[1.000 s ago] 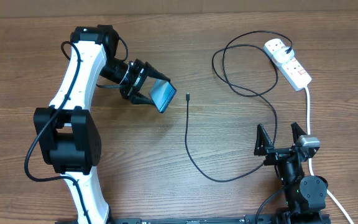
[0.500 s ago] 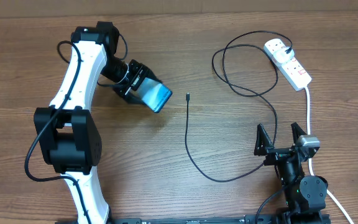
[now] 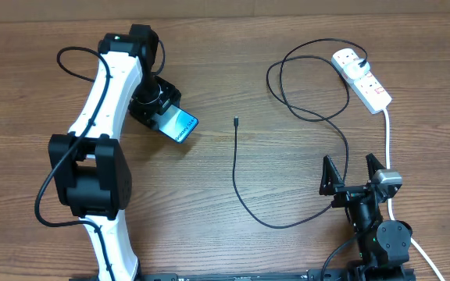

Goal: Plug charger to phone and switch on socket

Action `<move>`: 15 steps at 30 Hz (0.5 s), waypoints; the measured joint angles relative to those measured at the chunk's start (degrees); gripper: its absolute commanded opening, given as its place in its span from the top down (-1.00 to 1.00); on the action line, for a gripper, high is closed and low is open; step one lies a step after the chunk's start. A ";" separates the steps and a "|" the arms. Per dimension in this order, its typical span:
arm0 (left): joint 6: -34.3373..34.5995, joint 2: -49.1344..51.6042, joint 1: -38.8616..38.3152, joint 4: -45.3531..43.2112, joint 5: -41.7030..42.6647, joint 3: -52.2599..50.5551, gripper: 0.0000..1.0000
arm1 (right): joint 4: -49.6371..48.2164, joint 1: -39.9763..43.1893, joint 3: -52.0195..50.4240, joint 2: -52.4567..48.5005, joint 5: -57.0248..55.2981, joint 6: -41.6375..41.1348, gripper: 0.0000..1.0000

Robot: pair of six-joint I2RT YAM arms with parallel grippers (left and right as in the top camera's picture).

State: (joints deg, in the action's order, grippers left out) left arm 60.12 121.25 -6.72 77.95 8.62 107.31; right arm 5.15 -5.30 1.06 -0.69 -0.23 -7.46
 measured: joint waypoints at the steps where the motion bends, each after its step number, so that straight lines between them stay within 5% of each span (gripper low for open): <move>1: 0.02 0.00 -0.07 -0.09 -0.57 0.00 0.92 | -0.02 0.00 0.00 0.00 0.00 0.02 -1.00; 15: -0.55 0.00 -2.32 -0.26 -2.29 0.00 0.92 | -8.20 0.02 0.00 -3.43 12.44 -19.43 -1.00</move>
State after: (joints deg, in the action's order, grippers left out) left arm 59.57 121.25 -9.04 77.69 6.33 107.31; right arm -3.05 -5.28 1.06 -4.12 12.21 -26.89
